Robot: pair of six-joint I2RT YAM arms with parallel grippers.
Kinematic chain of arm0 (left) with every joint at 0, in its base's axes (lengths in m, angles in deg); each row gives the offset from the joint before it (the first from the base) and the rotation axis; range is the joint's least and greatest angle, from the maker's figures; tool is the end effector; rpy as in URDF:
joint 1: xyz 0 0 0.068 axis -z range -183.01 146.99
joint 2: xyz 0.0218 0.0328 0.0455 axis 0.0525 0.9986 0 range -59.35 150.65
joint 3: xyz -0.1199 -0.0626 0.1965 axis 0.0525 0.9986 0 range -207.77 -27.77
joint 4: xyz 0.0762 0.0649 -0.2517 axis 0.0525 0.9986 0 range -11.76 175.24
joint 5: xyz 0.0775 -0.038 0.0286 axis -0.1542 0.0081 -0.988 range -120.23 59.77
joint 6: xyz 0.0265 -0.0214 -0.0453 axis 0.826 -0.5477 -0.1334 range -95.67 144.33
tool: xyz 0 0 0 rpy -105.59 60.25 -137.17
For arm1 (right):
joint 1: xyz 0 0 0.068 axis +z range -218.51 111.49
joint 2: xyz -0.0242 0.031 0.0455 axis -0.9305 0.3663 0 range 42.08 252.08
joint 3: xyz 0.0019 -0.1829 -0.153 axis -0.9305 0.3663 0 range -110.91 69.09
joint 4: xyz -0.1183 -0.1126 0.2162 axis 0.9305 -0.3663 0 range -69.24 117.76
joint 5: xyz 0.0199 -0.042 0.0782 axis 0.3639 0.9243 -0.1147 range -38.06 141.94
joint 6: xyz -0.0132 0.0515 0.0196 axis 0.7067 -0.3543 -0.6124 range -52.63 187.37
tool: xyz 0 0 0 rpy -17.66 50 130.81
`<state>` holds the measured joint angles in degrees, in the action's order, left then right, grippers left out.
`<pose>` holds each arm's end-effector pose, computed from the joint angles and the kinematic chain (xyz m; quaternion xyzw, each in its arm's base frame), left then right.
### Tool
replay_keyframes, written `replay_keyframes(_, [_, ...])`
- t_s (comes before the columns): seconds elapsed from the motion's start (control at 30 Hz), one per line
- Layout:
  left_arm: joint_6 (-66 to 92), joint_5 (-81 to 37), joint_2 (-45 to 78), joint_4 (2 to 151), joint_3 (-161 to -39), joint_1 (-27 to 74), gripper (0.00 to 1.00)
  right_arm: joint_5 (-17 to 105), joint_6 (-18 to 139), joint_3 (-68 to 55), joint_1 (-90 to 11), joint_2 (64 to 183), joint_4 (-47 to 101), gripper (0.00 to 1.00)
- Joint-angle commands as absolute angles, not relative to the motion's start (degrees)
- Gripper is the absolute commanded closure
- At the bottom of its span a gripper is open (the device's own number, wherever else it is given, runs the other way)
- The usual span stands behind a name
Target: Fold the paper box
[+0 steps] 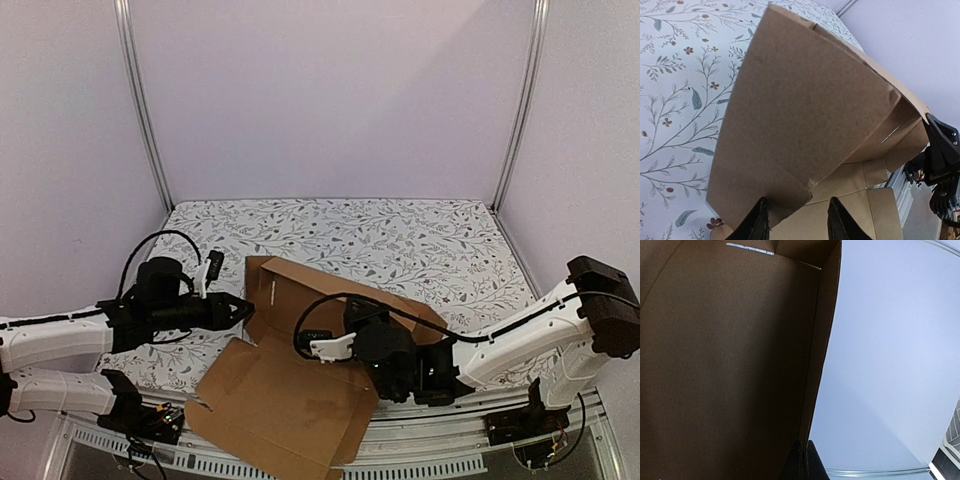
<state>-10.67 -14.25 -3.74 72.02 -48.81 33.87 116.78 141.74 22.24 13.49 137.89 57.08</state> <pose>0.1804 -0.1490 0.1534 0.0852 0.8491 -0.3946 0.3407 0.0829 0.3332 0.1571 -0.6121 0.4436 -0.4048 0.5145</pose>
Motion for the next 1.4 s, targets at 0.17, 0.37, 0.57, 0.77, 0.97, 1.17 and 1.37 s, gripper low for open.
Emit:
replay_keyframes(0.17, [-8.24,-16.53,0.23,73.30,-51.80,34.34,0.62,109.82,148.57,22.61,8.96,141.41,64.38,1.00])
replay_keyframes(0.37, [-8.54,-17.06,-3.56,76.01,-51.14,34.34,0.62,106.72,144.01,20.52,5.98,140.31,58.64,1.00])
replay_keyframes(0.57, [-8.45,-18.62,-7.61,78.05,-50.72,34.34,0.62,102.93,141.22,18.65,1.90,140.91,55.53,1.00])
replay_keyframes(0.77, [-8.47,-18.96,-9.49,80.32,-50.49,34.26,0.62,98.78,146.70,20.03,-1.21,143.07,62.56,1.00])
replay_keyframes(0.97, [-7.69,-20.01,-11.06,81.85,-51.22,34.25,0.62,95.67,150.91,18.08,-4.52,144.79,64.94,1.00])
replay_keyframes(1.17, [-7.66,-20.18,-11.93,82.51,-51.58,34.17,0.62,92.74,153.90,15.52,-7.40,143.73,63.75,1.00])
replay_keyframes(1.37, [-7.49,-21.58,-14.40,83.97,-51.68,34.17,0.61,93.48,152.53,16.24,-6.02,142.53,62.40,1.00])
